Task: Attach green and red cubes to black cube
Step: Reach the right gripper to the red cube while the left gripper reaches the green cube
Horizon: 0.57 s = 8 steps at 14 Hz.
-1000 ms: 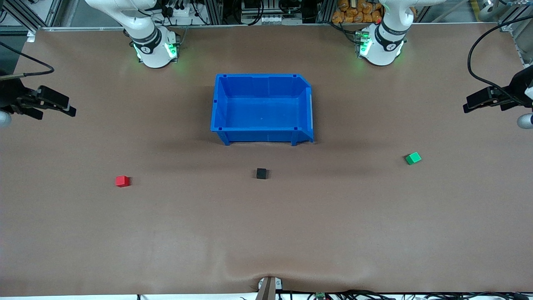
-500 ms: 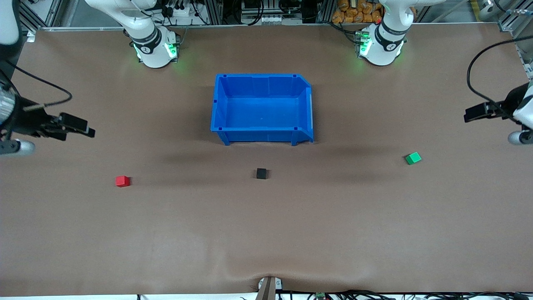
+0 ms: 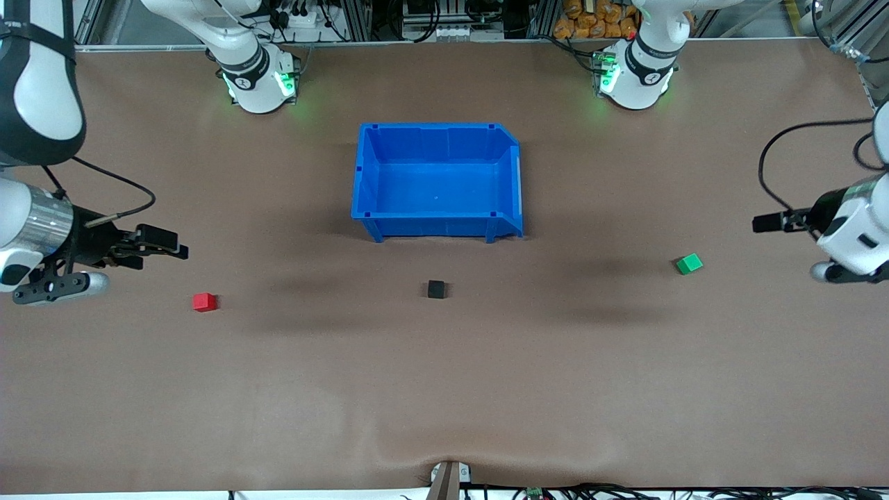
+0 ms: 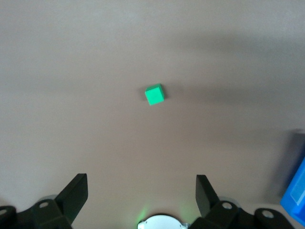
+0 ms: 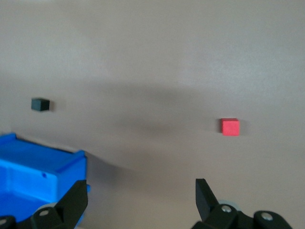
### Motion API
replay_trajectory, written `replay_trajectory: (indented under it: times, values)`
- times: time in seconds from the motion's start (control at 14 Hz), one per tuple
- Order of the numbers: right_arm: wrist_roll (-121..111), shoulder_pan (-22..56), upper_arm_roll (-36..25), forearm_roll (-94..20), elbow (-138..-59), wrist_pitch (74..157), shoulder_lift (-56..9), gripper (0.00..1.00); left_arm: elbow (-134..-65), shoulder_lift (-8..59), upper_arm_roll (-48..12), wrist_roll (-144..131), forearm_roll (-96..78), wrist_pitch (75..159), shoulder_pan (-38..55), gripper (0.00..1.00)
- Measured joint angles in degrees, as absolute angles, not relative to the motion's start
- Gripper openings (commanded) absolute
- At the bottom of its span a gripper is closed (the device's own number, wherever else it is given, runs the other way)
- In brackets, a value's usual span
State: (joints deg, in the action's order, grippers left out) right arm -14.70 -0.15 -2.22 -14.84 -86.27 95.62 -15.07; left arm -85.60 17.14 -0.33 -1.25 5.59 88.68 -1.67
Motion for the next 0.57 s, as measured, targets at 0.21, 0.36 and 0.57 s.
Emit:
replay_trajectory:
  times: [0.21,0.36,0.57]
  values:
    - [-22.56,-2.96,-2.70,-15.03,-87.77,93.92,-15.73,1.00,-85.68,23.05,-0.33,-1.25,5.59,93.54,-1.70,1.00]
    - [-29.30,-4.57,-2.80,-15.05,-89.91,94.82,-16.14,1.00,-85.71,26.51,-0.31,-1.25,5.59,96.64,-2.23,1.00]
    - [-42.04,-7.98,-2.88,-16.03,-96.26,101.68,-16.65,1.00,-86.24,30.44,-0.32,-1.25,5.59,100.67,-3.69,1.00]
